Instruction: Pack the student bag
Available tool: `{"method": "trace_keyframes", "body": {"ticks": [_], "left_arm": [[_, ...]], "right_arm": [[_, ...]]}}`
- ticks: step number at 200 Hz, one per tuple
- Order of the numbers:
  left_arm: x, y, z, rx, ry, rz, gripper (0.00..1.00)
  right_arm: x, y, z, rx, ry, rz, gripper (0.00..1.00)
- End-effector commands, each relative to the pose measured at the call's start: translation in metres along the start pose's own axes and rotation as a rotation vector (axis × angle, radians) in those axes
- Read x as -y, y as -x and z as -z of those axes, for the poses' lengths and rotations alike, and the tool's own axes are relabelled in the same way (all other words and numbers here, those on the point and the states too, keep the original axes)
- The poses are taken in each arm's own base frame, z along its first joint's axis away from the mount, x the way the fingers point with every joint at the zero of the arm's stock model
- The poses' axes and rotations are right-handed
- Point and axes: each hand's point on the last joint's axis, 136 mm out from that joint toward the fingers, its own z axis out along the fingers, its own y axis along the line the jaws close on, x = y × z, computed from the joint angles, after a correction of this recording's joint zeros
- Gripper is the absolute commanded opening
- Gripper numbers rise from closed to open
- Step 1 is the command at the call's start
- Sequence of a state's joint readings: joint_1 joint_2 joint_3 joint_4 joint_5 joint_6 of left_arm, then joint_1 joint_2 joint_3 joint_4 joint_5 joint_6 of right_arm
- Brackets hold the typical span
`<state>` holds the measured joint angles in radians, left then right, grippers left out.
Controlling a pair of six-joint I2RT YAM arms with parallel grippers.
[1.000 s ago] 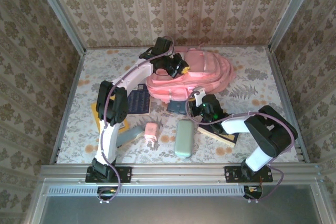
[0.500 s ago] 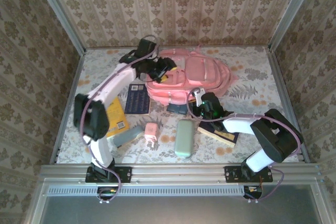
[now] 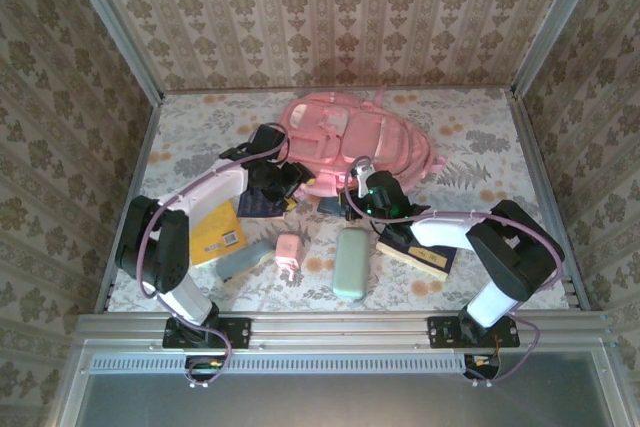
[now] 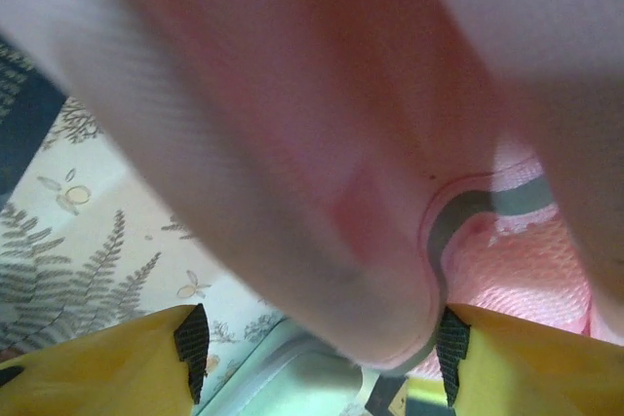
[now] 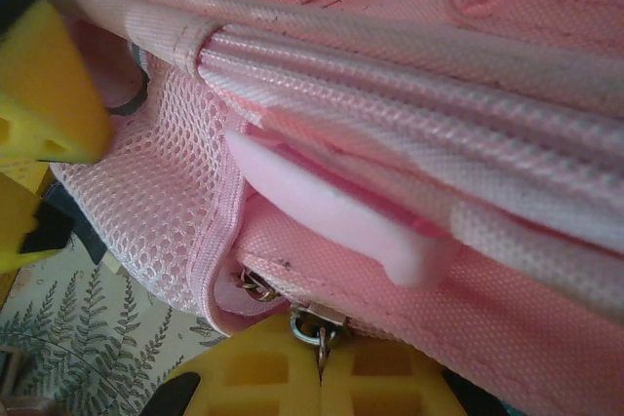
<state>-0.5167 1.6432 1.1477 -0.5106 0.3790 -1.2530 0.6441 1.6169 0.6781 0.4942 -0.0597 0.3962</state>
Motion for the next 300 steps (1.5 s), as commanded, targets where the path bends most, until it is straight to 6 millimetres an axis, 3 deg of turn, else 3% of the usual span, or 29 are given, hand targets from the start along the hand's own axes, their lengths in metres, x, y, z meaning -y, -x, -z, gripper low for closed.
{"method": "trace_keyframes", "body": {"ticks": [1,30,58,71,120,163,243,277,300], "left_arm": [[0.018,0.008,-0.002,0.035,-0.045,0.023,0.64],[0.018,0.023,-0.008,0.086,-0.031,0.037,0.49],[0.015,0.041,-0.007,0.158,-0.002,0.045,0.12],[0.014,0.048,-0.006,0.178,0.015,0.045,0.00],[0.016,0.060,-0.003,0.203,0.019,0.064,0.00],[0.016,0.066,0.008,0.230,0.019,0.058,0.00],[0.003,0.091,0.028,0.285,0.033,0.087,0.00],[0.004,0.097,0.032,0.290,0.033,0.080,0.00],[0.005,0.102,0.036,0.296,0.033,0.078,0.00]], "right_arm": [[-0.025,0.028,-0.001,0.072,0.072,-0.002,0.00],[-0.022,0.021,-0.001,0.051,0.050,0.011,0.00],[-0.013,0.010,0.006,0.017,0.009,0.030,0.00],[-0.009,0.005,0.008,0.001,-0.006,0.036,0.00],[0.006,-0.015,0.015,-0.088,-0.079,0.071,0.00],[0.021,-0.018,0.026,-0.114,-0.137,0.091,0.00],[0.054,-0.025,0.065,-0.177,-0.168,0.024,0.00],[0.085,-0.026,0.086,-0.174,-0.225,-0.054,0.00],[0.118,-0.018,0.100,-0.124,-0.332,-0.179,0.00]]}}
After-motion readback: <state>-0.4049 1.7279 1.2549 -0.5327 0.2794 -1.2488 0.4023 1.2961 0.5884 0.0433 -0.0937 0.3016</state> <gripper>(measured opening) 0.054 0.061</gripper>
